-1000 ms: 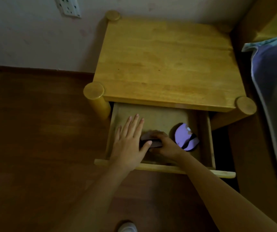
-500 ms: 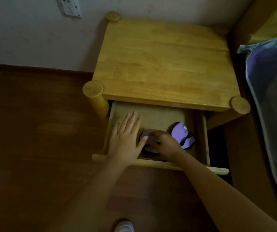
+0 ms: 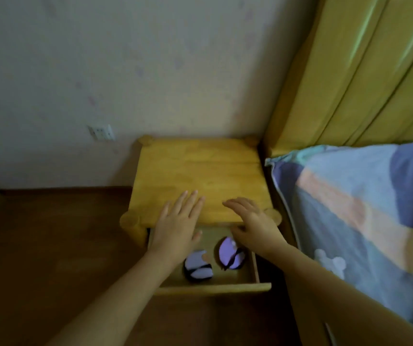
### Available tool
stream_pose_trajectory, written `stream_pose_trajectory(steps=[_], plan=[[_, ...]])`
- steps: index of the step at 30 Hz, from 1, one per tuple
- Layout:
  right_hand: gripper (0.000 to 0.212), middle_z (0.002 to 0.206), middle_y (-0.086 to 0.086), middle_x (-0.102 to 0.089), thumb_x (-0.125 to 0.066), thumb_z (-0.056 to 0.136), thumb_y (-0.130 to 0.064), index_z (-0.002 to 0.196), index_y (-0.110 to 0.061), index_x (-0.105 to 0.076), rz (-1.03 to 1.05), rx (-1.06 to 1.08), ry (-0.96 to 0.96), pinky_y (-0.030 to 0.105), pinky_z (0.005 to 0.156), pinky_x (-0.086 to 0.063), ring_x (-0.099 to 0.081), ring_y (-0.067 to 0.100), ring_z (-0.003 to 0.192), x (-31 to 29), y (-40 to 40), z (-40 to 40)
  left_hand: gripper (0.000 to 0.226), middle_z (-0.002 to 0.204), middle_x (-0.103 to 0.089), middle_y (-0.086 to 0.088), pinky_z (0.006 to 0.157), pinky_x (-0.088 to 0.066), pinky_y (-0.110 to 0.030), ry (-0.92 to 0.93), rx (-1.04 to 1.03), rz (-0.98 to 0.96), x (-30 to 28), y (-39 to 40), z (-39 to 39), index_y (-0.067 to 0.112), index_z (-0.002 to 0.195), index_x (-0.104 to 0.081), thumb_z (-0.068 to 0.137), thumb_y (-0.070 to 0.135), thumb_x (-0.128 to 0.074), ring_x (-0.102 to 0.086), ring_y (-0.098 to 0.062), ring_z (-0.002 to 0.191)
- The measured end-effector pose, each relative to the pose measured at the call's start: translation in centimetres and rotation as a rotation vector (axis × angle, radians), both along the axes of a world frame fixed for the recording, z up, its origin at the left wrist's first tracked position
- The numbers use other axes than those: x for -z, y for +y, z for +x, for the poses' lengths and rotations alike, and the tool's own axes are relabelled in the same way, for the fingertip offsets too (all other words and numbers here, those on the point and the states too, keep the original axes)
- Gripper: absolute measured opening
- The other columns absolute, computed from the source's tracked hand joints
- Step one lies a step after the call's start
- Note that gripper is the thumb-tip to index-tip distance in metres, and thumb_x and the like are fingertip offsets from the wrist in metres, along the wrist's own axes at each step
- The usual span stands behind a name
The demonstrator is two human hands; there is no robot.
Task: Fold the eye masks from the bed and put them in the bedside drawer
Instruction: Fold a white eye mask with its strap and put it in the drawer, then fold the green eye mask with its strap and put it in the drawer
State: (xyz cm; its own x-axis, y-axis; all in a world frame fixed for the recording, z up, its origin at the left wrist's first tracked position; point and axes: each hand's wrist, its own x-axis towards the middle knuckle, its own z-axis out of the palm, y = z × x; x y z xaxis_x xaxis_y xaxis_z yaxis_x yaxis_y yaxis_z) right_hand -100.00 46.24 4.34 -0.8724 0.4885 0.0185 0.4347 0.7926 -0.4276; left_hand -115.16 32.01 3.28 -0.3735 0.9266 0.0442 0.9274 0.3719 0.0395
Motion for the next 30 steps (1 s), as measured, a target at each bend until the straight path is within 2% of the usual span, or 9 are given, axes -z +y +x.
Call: stream_pose_trajectory(steps=[3,6,10,14,22,30], plan=[[0.066,0.150,-0.004,-0.038,-0.061,0.086,-0.026,0.146,-0.024,-0.032,0.113,0.003,0.012,0.034,0.115,-0.021,-0.021,0.019,0.144,-9.4,1.0,1.6,0.079,0.157,-0.023,0.004,0.112,-0.022,-0.037,0.032,0.032,0.079,-10.3,1.7,0.7,0.025,0.152,-0.005,0.090,0.051,-0.046,-0.020,-0.016,0.144],[0.071,0.152,-0.005,-0.035,-0.061,0.086,-0.030,0.147,-0.024,-0.028,0.185,0.012,0.053,0.033,0.116,-0.018,-0.018,0.019,0.145,-19.2,1.6,3.4,0.073,0.144,-0.044,0.003,0.103,-0.032,-0.036,0.132,0.080,0.153,-20.8,3.1,1.8,0.022,0.148,-0.023,0.086,0.050,-0.050,-0.038,-0.017,0.132],[0.071,0.151,-0.008,-0.036,-0.060,0.085,-0.033,0.147,-0.028,-0.028,0.337,0.019,0.109,0.031,0.115,-0.019,-0.020,0.016,0.144,-30.9,1.6,6.6,0.066,0.141,-0.047,0.002,0.099,-0.035,-0.037,0.217,0.140,0.231,-32.5,3.8,4.0,0.020,0.145,-0.031,0.087,0.047,-0.050,-0.043,-0.019,0.128],[0.068,0.149,-0.009,-0.039,-0.059,0.085,-0.036,0.146,-0.031,-0.029,0.463,0.072,0.169,0.033,0.111,-0.027,-0.025,0.015,0.142,-40.0,1.1,10.6,0.065,0.144,-0.044,0.001,0.101,-0.033,-0.037,0.272,0.178,0.312,-41.1,3.4,6.4,0.019,0.144,-0.032,0.087,0.045,-0.048,-0.042,-0.020,0.129],[0.066,0.147,-0.009,-0.039,-0.060,0.086,-0.039,0.144,-0.035,-0.028,0.650,0.300,0.205,0.037,0.106,-0.038,-0.034,0.014,0.136,-51.8,-2.9,18.4,0.067,0.143,-0.046,0.002,0.100,-0.035,-0.036,0.320,0.367,0.485,-52.2,2.9,9.8,0.022,0.146,-0.031,0.087,0.049,-0.048,-0.044,-0.019,0.128],[0.067,0.146,-0.004,-0.042,-0.062,0.085,-0.035,0.144,-0.031,-0.031,0.702,0.646,0.140,0.039,0.101,-0.040,-0.037,0.019,0.134,-55.4,-12.3,24.6,0.068,0.141,-0.048,0.000,0.102,-0.034,-0.040,0.277,0.685,0.584,-56.7,1.4,15.2,0.024,0.145,-0.032,0.086,0.051,-0.052,-0.043,-0.021,0.129]])
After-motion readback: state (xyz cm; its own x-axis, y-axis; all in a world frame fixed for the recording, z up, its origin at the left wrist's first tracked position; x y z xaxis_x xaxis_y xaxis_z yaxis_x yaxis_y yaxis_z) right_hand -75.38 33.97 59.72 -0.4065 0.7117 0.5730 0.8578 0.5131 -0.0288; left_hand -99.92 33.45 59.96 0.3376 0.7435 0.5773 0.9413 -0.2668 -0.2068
